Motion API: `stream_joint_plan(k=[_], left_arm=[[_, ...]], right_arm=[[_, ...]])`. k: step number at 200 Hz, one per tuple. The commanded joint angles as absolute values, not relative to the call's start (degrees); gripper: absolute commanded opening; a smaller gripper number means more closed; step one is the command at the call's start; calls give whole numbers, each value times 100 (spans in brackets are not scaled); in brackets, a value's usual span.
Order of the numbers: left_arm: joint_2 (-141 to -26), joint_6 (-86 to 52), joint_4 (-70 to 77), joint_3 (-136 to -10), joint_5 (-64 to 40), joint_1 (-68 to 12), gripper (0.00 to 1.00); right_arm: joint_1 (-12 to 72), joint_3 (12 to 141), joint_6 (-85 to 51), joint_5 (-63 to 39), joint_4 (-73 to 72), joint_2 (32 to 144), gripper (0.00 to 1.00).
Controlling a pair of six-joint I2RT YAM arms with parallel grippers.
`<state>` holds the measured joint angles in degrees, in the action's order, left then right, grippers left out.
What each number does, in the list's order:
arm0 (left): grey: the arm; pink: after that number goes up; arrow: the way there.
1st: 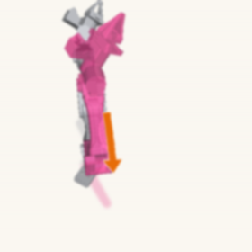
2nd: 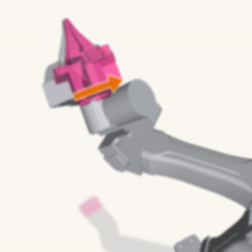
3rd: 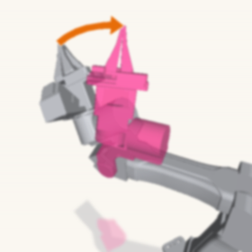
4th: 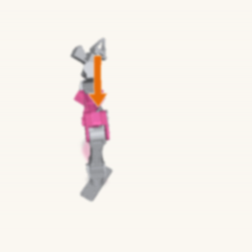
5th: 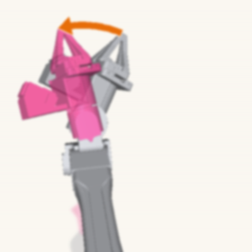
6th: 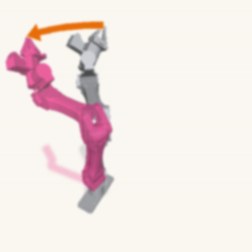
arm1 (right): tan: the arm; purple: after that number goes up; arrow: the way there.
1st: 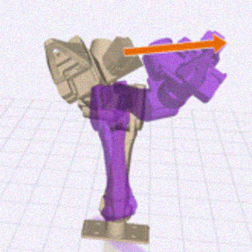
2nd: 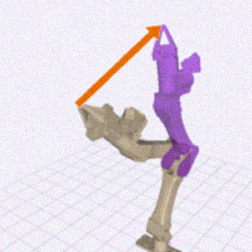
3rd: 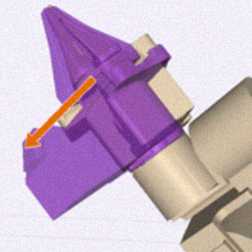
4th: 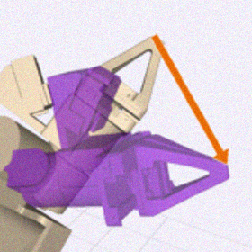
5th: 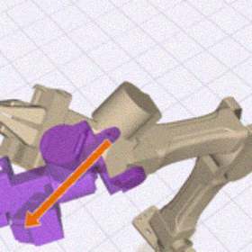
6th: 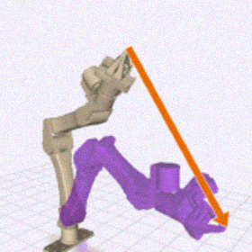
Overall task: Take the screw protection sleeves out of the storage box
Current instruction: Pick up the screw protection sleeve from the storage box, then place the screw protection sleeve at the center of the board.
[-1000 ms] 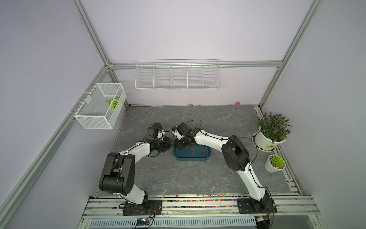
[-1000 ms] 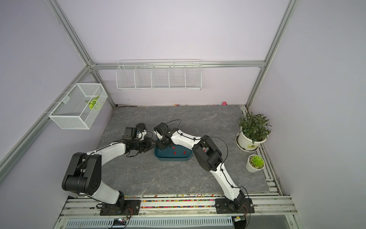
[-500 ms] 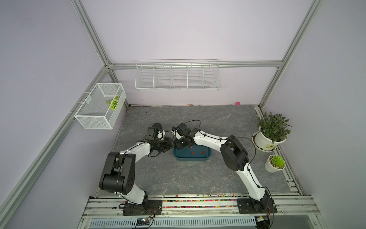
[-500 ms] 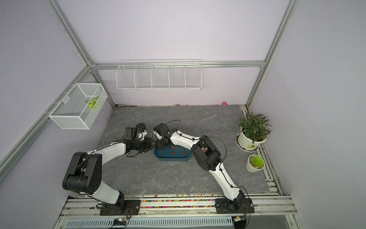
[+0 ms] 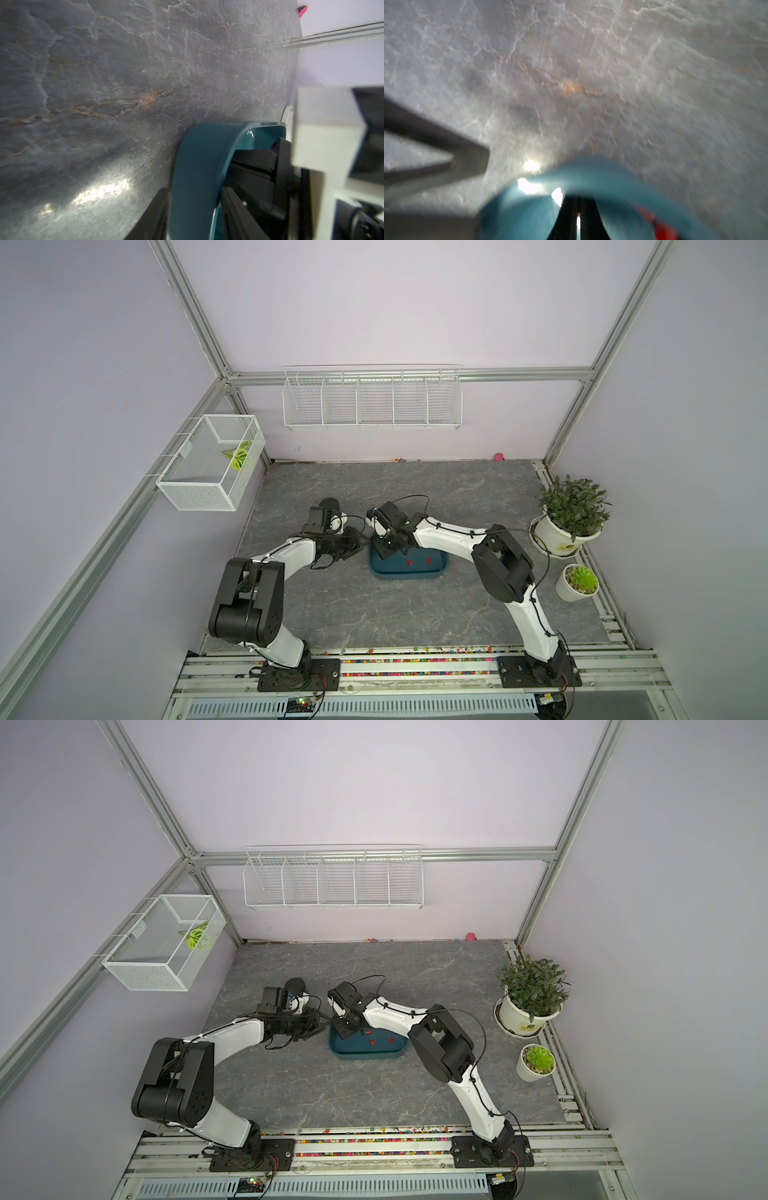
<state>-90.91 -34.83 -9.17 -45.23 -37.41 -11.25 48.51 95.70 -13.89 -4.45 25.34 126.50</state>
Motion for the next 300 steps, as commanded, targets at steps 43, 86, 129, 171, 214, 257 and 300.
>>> stream_joint_plan(k=[43,86,129,171,214,257,300], left_arm=[[-9220,-3419,-834,-4614,-3806,-1096,46],[-9258,-3454,-765,-4591,-3821,-1099,46],[-9337,-3479,-720,-4610,-3867,-1098,46],[-9369,-3454,-740,-4634,-3902,-1097,46],[-9368,-3447,-756,-4627,-3913,-1094,46],[-9361,-3445,-723,-4614,-3937,-1098,46],[-9361,-3450,-727,-4618,-3941,-1094,46]], right_arm=[[4869,9180,-1310,-309,2656,11517,6],[4752,9158,-1222,-206,3169,10985,7],[4353,8598,-1283,-437,3399,10115,8],[3933,7556,-1322,-433,3474,9009,8],[3462,6276,-1583,-84,3297,8010,10],[2984,5505,-1747,-308,2913,7950,11],[2796,5271,-1828,-448,2394,8709,11]])
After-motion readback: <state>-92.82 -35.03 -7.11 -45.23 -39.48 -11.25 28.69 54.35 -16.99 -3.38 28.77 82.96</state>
